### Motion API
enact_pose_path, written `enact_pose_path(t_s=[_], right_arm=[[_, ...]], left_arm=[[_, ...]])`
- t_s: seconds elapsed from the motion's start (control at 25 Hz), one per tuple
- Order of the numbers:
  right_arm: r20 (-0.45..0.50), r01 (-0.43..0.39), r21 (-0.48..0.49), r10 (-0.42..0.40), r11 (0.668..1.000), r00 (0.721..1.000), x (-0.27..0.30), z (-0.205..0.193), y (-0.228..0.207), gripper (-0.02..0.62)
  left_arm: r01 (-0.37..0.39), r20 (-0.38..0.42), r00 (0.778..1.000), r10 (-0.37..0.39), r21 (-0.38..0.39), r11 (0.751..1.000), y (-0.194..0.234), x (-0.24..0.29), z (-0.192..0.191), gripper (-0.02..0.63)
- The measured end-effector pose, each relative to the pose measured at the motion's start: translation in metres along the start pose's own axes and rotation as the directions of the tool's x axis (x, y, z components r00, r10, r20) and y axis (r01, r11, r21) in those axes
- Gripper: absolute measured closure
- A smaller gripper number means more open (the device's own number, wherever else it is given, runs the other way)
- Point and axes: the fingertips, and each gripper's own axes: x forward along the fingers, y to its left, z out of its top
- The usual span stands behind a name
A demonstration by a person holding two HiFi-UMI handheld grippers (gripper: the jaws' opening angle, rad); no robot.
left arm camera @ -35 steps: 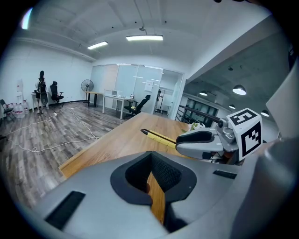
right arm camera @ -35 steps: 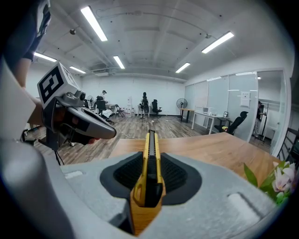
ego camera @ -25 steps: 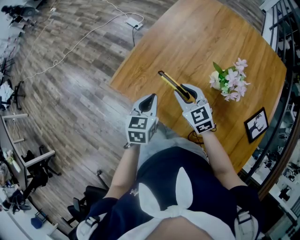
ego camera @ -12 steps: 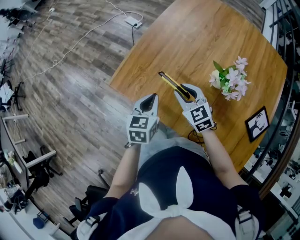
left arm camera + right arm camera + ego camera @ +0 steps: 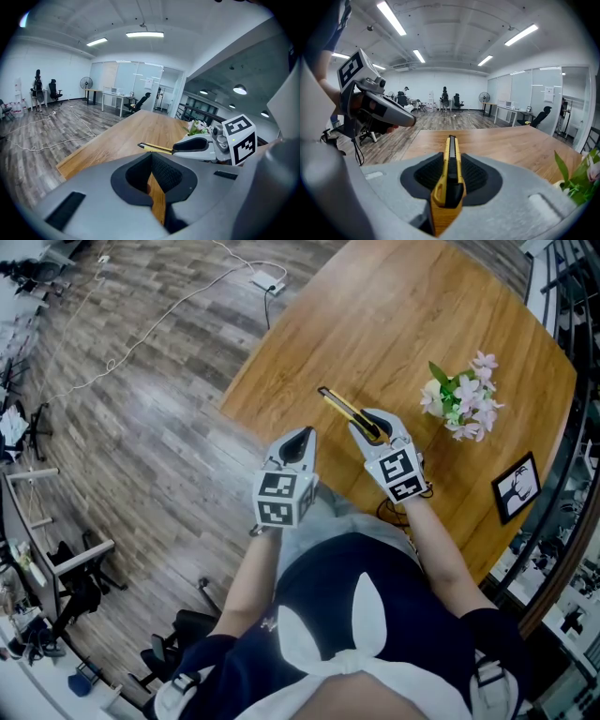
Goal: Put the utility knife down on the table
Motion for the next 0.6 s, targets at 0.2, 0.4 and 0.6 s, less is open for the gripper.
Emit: enact_pose_path(t_s=[0.2, 0.4, 0.6], right_arm=[[-0.015, -0.007, 0.0, 0.007, 1.0, 1.0, 0.005, -0.007, 0.001, 0.48], [-0.037, -0.017, 0.0, 0.017, 1.0, 0.999, 0.011, -0.016, 0.003, 0.482], [-0.063, -0.025, 0.008, 0.025, 1.0, 0.998, 0.014, -0.025, 0.003, 0.482]], left_arm=[[-0.003, -0.006, 1.0, 0.003, -0.007, 1.0, 0.001, 0.001, -0.003, 0.589], [-0.01, -0.006, 1.0, 0.01, -0.011, 1.0, 0.002, 0.002, -0.003, 0.589], [-0.013, -0.001, 1.0, 0.013, -0.01, 1.0, 0.002, 0.001, 0.003, 0.589]])
